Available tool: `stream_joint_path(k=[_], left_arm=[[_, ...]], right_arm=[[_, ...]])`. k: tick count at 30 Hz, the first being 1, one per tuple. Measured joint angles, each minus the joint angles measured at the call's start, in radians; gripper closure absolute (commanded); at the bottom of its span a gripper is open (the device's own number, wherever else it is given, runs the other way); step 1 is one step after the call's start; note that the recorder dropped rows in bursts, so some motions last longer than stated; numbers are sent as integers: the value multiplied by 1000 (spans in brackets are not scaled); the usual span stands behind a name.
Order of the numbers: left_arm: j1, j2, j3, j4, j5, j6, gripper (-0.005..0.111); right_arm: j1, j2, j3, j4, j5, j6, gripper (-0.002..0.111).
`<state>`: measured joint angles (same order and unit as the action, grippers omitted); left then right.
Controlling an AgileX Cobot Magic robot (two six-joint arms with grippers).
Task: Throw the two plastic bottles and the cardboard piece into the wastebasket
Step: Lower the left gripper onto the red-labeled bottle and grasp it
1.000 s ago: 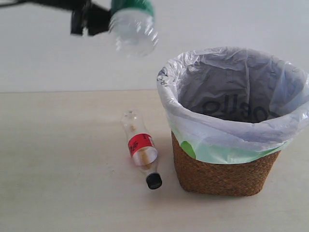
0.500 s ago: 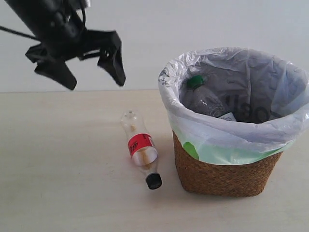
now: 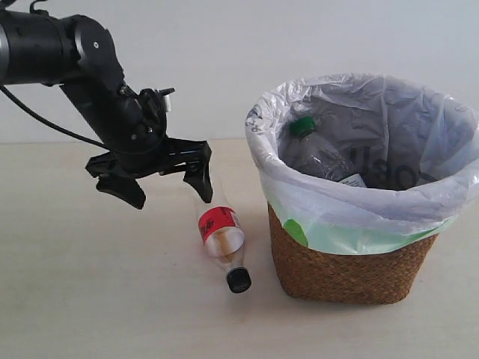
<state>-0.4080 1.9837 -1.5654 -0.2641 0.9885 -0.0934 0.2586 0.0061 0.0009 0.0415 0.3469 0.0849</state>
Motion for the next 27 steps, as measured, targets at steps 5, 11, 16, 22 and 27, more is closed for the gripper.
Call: stream_joint_path(k=[5,11,16,22,27], left_arm=[[0,50,0,-24,-82,0,-2],[-3,103,-16,-27,-118,0,-2],[-28,138,-54,-43,-165,0,-2],[-39,183,-88,-53,-178,-35,-2],[-39,215,-90,-53,-196,-61,-1]], right_arm=[[0,0,0,0,0,0,95],[0,0,0,0,0,0,95],[0,0,0,0,0,0,95],[0,0,0,0,0,0,95],[0,0,0,0,0,0,95]])
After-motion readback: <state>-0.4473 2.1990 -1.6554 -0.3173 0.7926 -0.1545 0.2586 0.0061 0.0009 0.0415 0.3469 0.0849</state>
